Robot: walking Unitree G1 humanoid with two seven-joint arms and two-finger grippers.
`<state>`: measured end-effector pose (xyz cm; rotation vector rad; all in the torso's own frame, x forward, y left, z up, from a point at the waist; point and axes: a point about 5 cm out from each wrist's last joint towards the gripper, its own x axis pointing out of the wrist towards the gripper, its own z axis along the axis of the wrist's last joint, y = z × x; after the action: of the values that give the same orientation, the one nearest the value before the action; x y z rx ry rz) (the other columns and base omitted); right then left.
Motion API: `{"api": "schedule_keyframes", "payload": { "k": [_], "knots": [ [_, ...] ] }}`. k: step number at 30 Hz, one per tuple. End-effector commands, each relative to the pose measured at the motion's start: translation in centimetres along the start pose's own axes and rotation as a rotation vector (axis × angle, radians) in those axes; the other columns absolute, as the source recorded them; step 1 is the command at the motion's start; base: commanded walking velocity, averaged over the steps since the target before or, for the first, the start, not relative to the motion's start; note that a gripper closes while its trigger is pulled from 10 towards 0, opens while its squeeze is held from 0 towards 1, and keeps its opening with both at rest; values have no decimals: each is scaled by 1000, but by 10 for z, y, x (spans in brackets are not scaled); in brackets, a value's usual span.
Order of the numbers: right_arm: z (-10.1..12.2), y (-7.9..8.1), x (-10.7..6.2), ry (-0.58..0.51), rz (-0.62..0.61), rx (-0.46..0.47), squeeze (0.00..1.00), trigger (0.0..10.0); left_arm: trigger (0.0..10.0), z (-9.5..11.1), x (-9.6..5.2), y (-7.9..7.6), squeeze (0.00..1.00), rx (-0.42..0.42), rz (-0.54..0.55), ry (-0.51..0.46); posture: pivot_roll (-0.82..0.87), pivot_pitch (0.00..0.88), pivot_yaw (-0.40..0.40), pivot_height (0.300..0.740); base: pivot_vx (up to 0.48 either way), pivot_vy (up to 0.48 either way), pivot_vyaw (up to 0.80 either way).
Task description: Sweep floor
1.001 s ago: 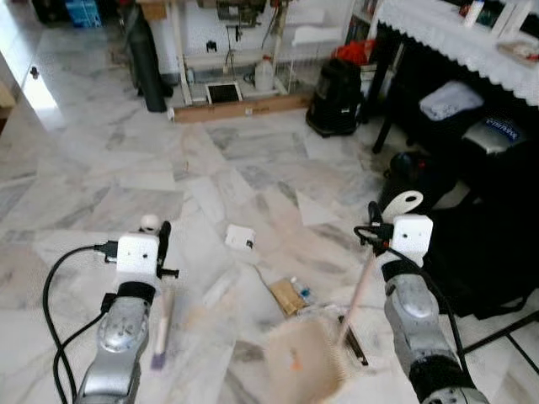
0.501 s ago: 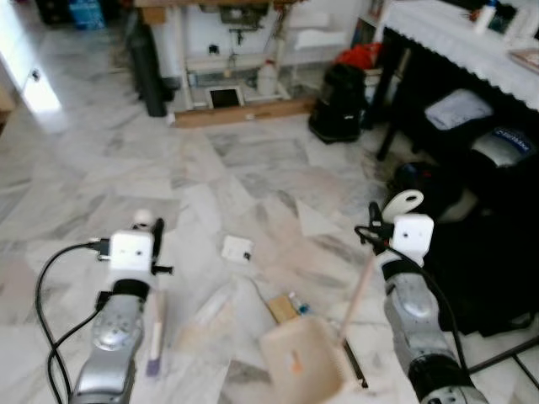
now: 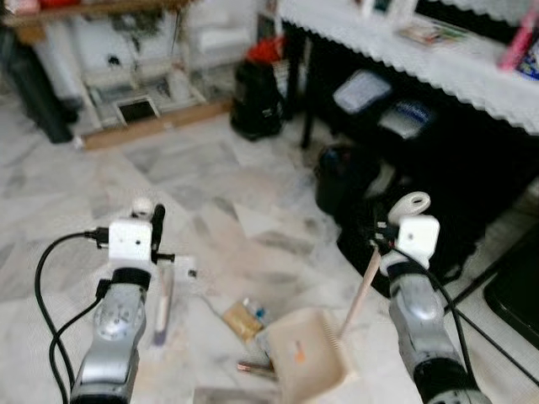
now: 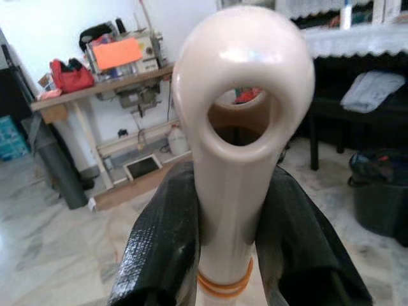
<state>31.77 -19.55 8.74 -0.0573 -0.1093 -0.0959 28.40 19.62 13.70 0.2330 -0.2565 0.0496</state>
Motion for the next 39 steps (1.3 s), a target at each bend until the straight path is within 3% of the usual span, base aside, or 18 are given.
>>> {"api": "schedule_keyframes", "payload": {
  "k": [1, 16, 30, 39],
  "knots": [
    [13, 3, 7, -56, 15, -16, 0, 10000, 10000, 9, 3, -1, 0, 1, -24, -39, -7, 66, -25, 740, 0, 0, 0],
    [-5, -6, -11, 13, -23, -52, 0, 10000, 10000, 4, -2, -23, 0, -72, -181, 18, -17, 82, -26, 740, 0, 0, 0],
    [-21, -1, -29, 73, -25, -56, 0, 10000, 10000, 1, -3, -27, 0, -91, -218, 40, -17, 90, -24, 740, 0, 0, 0],
    [-22, -11, -40, 75, -67, -83, 0, 10000, 10000, 1, -4, -29, 0, -101, -228, 44, -22, 90, -28, 740, 0, 0, 0]
  ]
}}
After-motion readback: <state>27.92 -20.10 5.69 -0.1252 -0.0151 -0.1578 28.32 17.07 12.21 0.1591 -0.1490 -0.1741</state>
